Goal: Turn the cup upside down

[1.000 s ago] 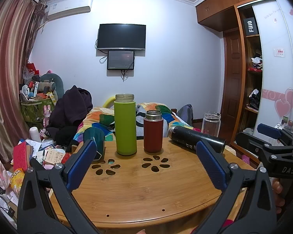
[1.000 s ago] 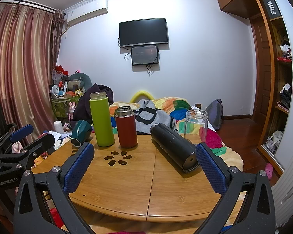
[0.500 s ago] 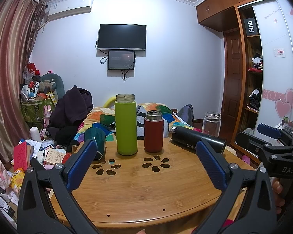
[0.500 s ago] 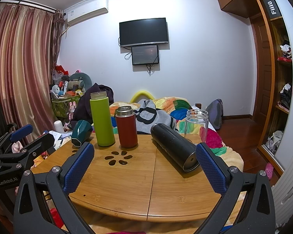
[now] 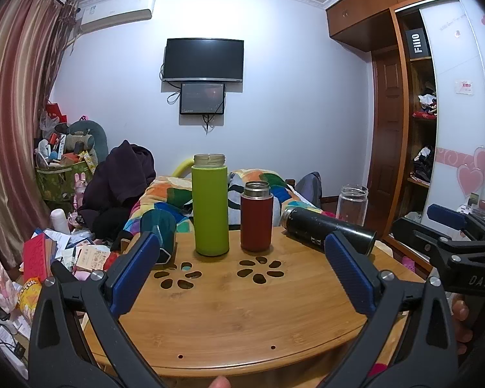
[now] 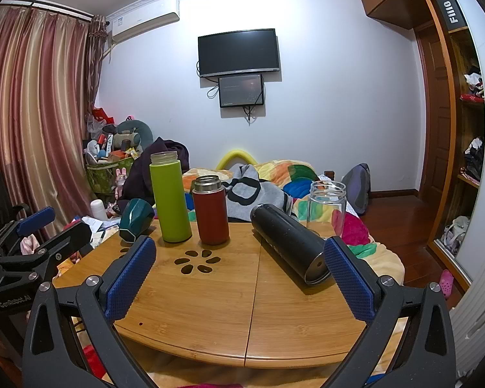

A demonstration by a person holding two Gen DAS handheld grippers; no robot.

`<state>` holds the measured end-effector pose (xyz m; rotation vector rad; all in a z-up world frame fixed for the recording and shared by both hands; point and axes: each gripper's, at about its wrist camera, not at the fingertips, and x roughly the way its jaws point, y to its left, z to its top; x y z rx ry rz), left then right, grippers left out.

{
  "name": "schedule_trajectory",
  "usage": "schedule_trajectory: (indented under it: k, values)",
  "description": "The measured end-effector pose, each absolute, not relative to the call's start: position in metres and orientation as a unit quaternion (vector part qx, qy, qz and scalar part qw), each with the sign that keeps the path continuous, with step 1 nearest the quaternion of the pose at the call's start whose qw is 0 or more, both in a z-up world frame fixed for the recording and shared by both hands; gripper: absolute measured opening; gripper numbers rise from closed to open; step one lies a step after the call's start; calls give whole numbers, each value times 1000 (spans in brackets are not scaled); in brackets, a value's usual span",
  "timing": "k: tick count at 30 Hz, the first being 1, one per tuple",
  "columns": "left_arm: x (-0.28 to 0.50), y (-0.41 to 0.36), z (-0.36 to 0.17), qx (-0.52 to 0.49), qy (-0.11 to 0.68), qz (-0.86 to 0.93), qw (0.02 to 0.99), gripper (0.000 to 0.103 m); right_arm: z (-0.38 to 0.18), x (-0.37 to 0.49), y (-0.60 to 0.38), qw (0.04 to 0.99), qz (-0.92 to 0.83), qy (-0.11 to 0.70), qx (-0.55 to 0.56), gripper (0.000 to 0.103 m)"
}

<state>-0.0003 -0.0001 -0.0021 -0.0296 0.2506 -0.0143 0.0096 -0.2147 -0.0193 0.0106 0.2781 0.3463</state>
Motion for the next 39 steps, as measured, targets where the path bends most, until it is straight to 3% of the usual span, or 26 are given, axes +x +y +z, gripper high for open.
schedule_trajectory:
  k: [9, 12, 14, 19, 30, 31, 34, 39]
  values:
    - [27, 12, -3, -16, 154, -8, 988, 103, -22, 17, -214, 974, 173, 145, 7, 103]
    - [55, 20, 1, -11, 168, -7, 986, 101, -25, 24, -217, 973, 174, 151, 12, 103]
    - [79, 26, 4, -6, 181, -8, 984, 91, -27, 29, -218, 972, 174, 156, 14, 103]
    - [147, 42, 5, -17, 227, -3, 974, 86, -34, 42, -220, 970, 173, 168, 16, 103]
    - [241, 56, -22, -39, 278, 6, 960, 86, -52, 71, -233, 966, 166, 196, 28, 103]
    - [245, 55, -24, -35, 279, 6, 960, 84, -54, 73, -233, 965, 165, 200, 29, 103]
    - [258, 54, -33, -35, 294, 3, 955, 64, -58, 78, -234, 963, 165, 211, 32, 103]
    - [257, 53, -35, -36, 290, 11, 956, 64, -60, 79, -235, 962, 166, 213, 32, 103]
